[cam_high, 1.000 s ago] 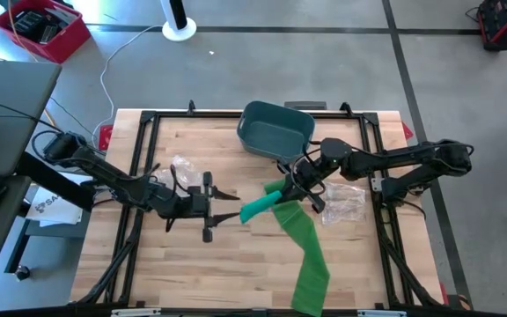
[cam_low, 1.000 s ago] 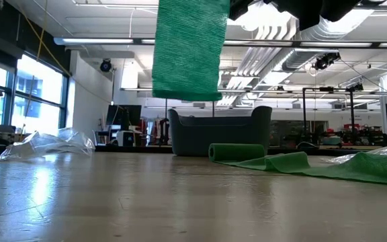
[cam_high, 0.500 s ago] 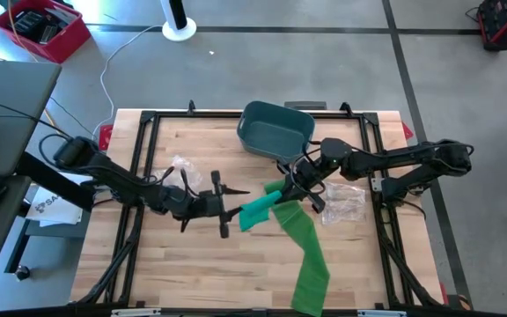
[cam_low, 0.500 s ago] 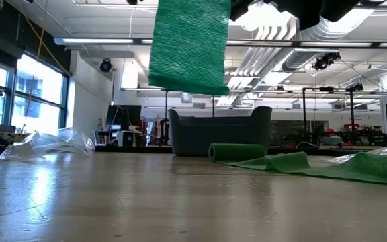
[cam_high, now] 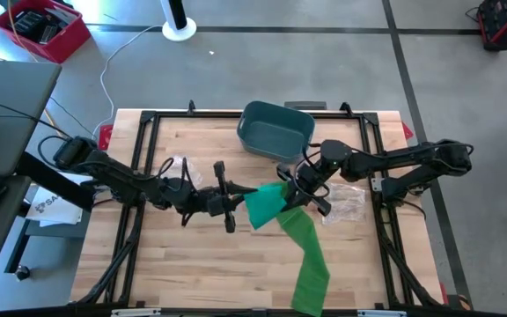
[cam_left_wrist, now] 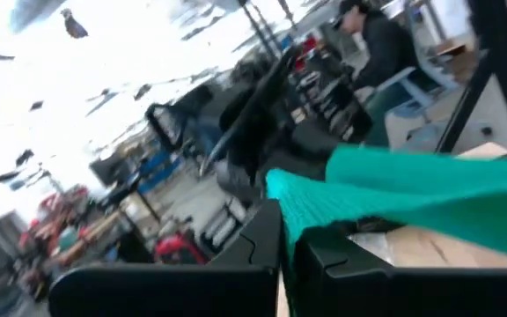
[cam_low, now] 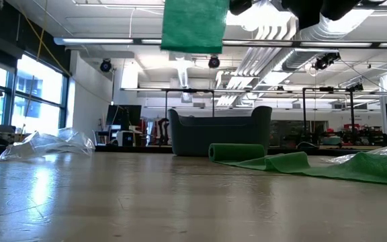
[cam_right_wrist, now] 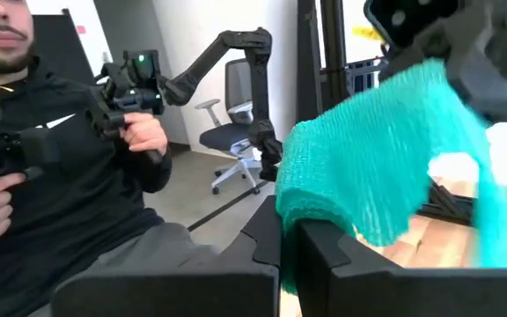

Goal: Roll bandage
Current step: Roll the light green bandage

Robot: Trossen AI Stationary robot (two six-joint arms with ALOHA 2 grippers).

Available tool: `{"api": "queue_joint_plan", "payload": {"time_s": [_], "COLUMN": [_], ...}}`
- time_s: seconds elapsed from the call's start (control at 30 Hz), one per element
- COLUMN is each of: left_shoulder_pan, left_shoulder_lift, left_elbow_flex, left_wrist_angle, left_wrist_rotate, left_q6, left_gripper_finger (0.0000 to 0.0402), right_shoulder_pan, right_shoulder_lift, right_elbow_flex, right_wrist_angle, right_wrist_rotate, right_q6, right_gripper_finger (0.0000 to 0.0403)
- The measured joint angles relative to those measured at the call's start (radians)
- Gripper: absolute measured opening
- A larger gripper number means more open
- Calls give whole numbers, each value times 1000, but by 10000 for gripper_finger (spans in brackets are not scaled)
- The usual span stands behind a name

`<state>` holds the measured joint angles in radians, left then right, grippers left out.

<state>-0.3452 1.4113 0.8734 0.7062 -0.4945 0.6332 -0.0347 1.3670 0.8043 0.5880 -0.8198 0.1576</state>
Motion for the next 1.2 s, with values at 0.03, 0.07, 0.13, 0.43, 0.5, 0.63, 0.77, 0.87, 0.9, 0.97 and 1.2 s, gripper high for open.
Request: {"api": "queue_joint_plan", "payload": {"time_s": [0.03, 0.07, 0.13, 0.43, 0.5, 0.63, 0.77, 0.87, 0.9, 0.97, 1.2], "left_shoulder_pan": [4, 9, 25, 108, 107, 64, -1, -46, -56, -72, -86], "left_shoulder_lift": [0, -1, -2, 2, 2, 2, 2, 2, 2, 2, 2], "left_elbow_flex": [12, 21, 27, 27, 27, 27, 27, 27, 27, 27, 17], "left_wrist_angle": [-8, -15, -33, -228, -254, -293, -323, -349, -353, -357, -450], "left_wrist_rotate": [14, 20, 24, -7, -12, -83, -238, -352, -373, -390, -394], "left_q6": [9, 15, 21, -178, -208, -239, -239, -240, -240, -240, -322], "left_gripper_finger": [3, 2, 1, 1, 1, 0, 0, 0, 0, 0, 0], "right_shoulder_pan": [4, 8, 17, 69, 75, 74, 69, 67, 68, 68, 68], "right_shoulder_lift": [0, 0, 0, 0, 0, 0, 0, 0, 0, 0, 0], "right_elbow_flex": [0, 0, 0, 0, 0, 0, 0, 0, 0, 0, 0], "right_wrist_angle": [0, 0, 0, 3, 4, 31, 45, 45, 45, 45, 60], "right_wrist_rotate": [0, 0, 1, 4, 4, 7, 7, 13, 23, 42, 141], "right_q6": [-1, -1, -7, -59, -67, -61, -61, -61, -61, -61, -26], "right_gripper_finger": [1, 1, 1, 1, 1, 1, 1, 1, 1, 1, 1]}}
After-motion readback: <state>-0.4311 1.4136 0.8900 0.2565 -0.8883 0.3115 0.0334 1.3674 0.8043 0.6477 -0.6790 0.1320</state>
